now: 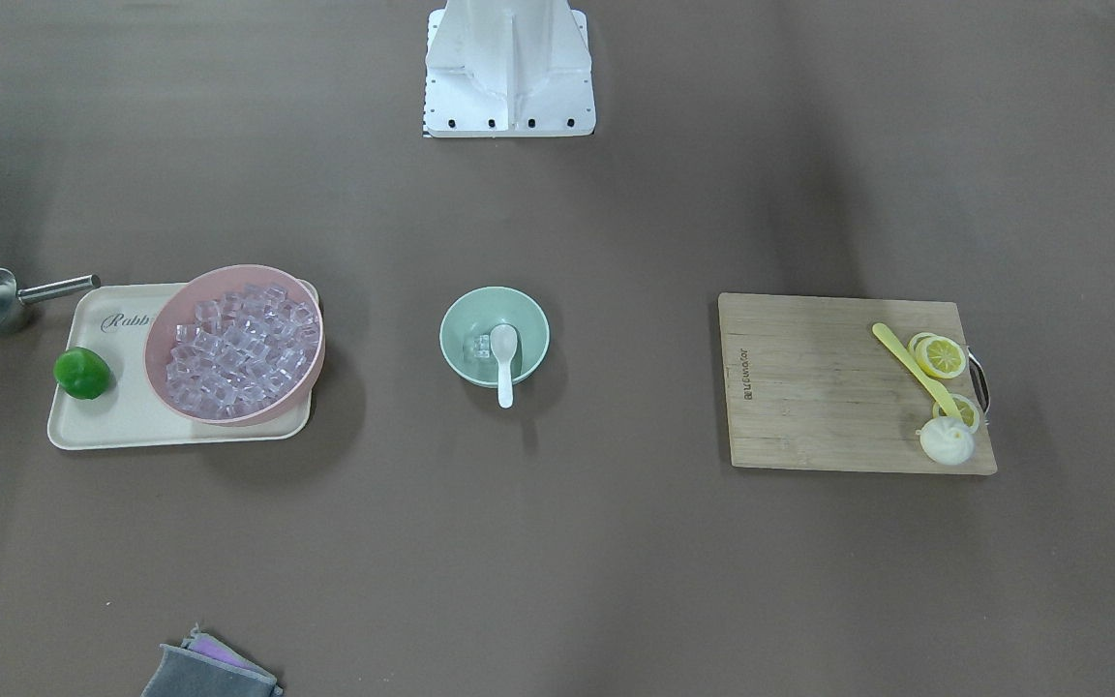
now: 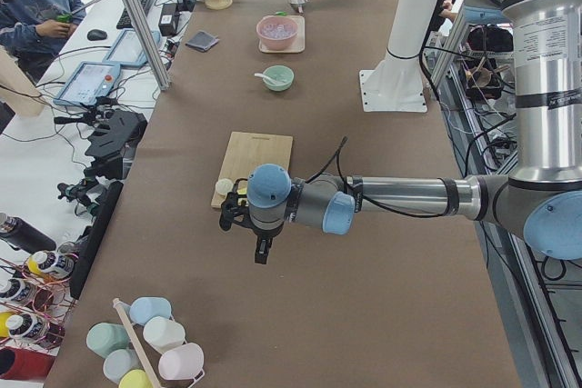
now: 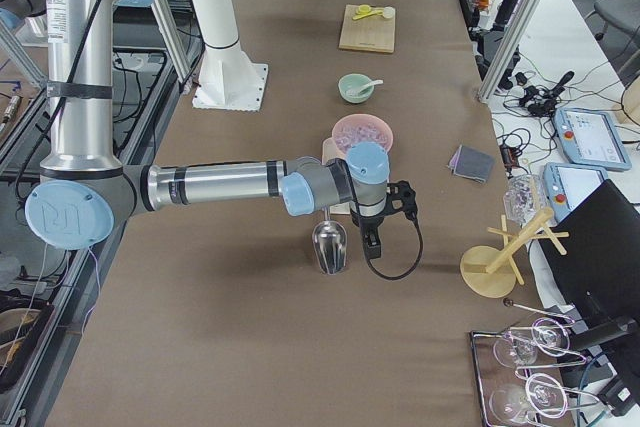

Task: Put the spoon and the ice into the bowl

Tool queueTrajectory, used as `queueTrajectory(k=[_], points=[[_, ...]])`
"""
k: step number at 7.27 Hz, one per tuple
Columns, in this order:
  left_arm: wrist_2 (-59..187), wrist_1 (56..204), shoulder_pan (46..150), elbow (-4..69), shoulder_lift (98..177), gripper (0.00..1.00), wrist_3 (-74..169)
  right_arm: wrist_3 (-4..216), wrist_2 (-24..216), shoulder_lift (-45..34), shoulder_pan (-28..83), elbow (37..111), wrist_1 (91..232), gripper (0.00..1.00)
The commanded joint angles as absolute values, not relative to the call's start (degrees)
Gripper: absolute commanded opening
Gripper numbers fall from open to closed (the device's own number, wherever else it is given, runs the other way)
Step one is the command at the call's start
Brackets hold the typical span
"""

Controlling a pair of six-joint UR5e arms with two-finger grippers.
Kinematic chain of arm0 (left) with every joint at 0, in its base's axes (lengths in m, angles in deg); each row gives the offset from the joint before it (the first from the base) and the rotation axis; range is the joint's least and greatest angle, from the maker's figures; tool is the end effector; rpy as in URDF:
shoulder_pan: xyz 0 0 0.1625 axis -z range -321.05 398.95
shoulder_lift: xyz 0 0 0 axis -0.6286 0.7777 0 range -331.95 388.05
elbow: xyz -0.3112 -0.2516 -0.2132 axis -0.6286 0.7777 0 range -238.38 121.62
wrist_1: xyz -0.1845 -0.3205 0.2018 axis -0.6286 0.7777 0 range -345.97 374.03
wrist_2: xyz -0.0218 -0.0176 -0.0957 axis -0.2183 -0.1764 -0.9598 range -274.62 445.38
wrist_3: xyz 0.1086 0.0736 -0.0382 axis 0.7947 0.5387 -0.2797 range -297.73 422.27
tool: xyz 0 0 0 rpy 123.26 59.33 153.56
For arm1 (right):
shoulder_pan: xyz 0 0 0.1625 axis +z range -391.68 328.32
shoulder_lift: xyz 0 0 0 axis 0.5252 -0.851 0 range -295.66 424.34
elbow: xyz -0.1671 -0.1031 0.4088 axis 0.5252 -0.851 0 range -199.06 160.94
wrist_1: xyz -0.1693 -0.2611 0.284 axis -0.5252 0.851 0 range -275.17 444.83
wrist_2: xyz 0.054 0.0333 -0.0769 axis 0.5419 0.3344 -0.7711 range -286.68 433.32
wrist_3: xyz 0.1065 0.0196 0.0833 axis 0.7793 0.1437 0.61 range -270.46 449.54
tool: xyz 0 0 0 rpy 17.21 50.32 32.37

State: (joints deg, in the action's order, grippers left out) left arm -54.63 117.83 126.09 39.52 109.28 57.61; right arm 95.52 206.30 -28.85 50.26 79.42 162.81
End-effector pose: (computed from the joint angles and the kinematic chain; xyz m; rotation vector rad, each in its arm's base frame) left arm -0.0063 -0.4482 0.6800 0.1536 0.8808 0.0691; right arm -0.0301 -0.4984 0.6443 0.1948 -0.7741 -0.1476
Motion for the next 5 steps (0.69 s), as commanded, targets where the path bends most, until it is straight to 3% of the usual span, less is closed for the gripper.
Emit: queueTrajectory(k=[1,5], points=[[-54.7,117.8,126.3,39.4,109.2,0.98,57.6,95.5,206.3,-29.0,51.6,79.1,163.0,1.00],[-54.6,118.9,126.4,39.6,109.1,0.98,57.3,94.9,206.4,-30.1,53.6,79.2,162.6,1.00]])
